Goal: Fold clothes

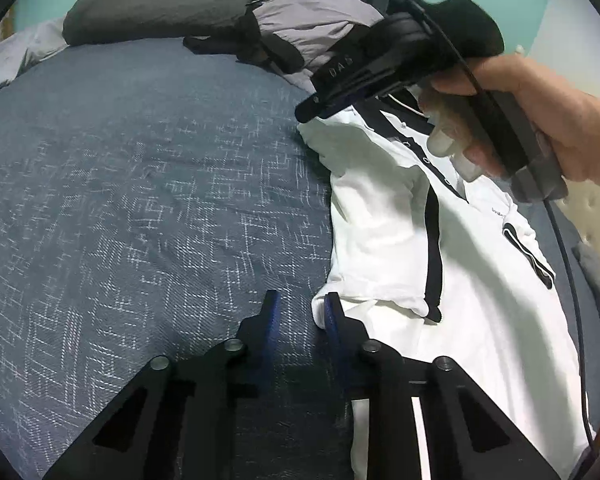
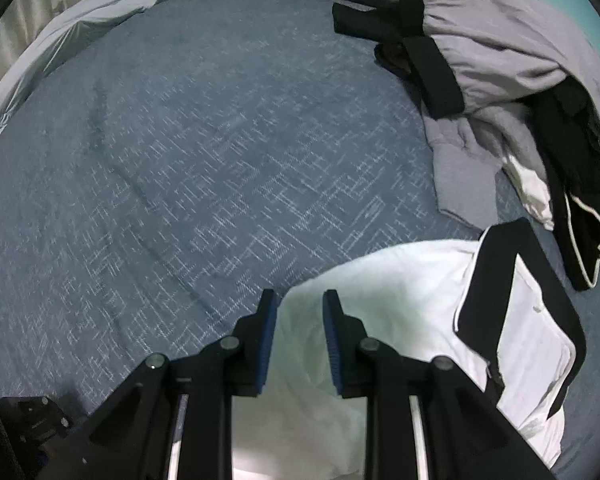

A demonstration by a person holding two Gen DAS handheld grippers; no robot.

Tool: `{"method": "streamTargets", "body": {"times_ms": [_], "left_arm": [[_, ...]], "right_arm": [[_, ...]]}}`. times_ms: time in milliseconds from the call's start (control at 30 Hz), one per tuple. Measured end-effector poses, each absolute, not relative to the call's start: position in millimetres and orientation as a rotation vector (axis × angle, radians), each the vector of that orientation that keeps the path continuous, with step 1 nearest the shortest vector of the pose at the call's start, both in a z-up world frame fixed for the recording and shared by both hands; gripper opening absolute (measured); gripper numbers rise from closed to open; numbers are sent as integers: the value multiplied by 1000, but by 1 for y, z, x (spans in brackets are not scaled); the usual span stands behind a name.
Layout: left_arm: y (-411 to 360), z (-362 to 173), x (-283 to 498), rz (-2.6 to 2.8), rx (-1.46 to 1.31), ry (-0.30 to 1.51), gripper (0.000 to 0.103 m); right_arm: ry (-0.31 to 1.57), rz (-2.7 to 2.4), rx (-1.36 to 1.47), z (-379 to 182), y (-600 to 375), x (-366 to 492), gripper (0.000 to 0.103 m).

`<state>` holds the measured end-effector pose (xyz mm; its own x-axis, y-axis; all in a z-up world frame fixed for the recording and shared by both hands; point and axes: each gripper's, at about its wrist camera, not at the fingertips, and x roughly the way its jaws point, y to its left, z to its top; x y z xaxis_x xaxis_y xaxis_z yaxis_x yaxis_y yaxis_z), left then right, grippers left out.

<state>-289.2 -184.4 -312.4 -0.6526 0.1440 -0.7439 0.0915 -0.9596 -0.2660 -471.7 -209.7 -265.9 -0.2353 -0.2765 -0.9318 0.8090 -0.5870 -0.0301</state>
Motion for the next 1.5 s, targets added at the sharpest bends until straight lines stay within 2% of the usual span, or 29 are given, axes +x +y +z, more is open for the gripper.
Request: {"method": "streamTargets", "body": {"times_ms": [233,300,333,367,500,700,1133,1367,1500], "left_arm": [[-184,-317,-290,2767,-1302,-454,7],[-186,-317,-291,2760,-1304,-468,4],[-186,-318,-291,2759,-1305,-470,3],[-187,-318,-291,2758,-1306,-471,2],[-189,-319,-289,2753,-1311,-473,1],[-192,-322,-289,2744,-1320,-479,0],[-204,-322,-290,2736,-1319,-502,0],[-216,-307,-283,2724,-1224,-600,0],[-202,-313,-288,2686,-1242,-527,2]], "right_arm": [[787,-1876,1320,-280,-216,-471,23],[763,-1888,1312,-279,-212,-473,23],[752,-1891,1305,-277,-210,-473,20],[744,-1888,1297,-276,-209,-474,9],[673,-1900,1282,-267,-203,-478,4],[531,-1964,1269,-251,-190,-493,3],[-2,-1958,1443,-272,-152,-538,3],[23,-1936,1428,-271,-159,-532,3],[29,-1929,1432,-270,-161,-532,3]]}}
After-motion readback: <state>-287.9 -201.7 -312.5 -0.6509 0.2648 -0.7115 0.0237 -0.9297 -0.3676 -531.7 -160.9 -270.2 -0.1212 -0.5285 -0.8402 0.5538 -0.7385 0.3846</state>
